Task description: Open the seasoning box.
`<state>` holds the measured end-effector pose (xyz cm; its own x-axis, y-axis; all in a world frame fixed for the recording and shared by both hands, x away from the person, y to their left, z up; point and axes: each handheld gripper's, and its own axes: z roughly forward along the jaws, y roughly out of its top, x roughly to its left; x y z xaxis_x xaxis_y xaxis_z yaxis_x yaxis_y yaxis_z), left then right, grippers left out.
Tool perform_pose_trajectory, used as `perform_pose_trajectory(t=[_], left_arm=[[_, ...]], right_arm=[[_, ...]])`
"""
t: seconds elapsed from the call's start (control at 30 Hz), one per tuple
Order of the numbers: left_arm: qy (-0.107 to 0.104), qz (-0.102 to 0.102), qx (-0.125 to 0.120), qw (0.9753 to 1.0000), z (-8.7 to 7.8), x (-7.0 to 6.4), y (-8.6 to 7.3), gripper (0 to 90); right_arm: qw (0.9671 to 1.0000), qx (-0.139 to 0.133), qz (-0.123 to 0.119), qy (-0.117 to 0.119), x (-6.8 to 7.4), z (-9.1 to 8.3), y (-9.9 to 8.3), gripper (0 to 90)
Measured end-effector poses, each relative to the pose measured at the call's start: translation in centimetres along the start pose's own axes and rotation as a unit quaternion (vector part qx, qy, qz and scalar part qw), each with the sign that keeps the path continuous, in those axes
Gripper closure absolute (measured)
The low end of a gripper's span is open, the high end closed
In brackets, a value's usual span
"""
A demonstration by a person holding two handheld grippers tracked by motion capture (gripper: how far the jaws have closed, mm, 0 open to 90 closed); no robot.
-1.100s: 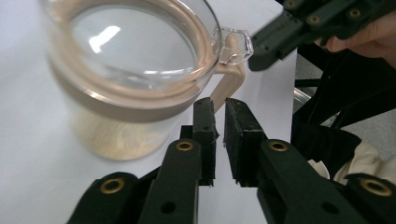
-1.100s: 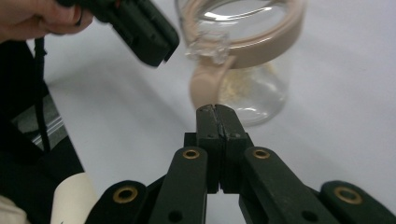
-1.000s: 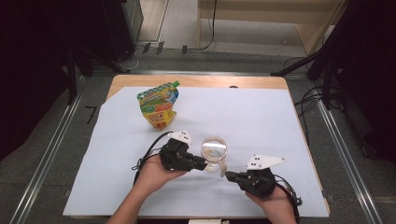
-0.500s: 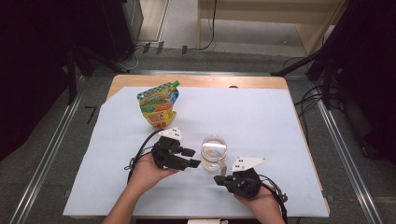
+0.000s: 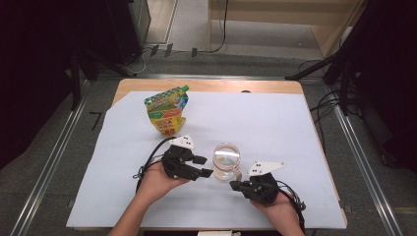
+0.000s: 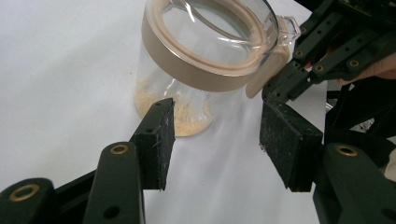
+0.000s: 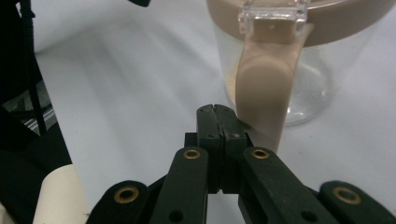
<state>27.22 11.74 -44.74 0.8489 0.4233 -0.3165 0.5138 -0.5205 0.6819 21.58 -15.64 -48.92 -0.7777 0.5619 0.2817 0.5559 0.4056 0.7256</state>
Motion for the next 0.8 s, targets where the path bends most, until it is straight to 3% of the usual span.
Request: perform_pose_trajectory(t=[0.5, 0.8], left_arm=[[-0.006, 0.009, 0.002, 0.9999, 0.8, 0.0, 0.3, 45.5], [-0.014, 0.010, 0.005, 0.9998, 1.2, -0.1, 0.4, 46.6]], right_arm=[[0.9981, -0.018, 0.045, -0.038, -3.4, -1.5, 0.0, 90.0], [0.9973, -0.021, 0.050, -0.049, -5.3, -1.8, 0.7, 90.0]])
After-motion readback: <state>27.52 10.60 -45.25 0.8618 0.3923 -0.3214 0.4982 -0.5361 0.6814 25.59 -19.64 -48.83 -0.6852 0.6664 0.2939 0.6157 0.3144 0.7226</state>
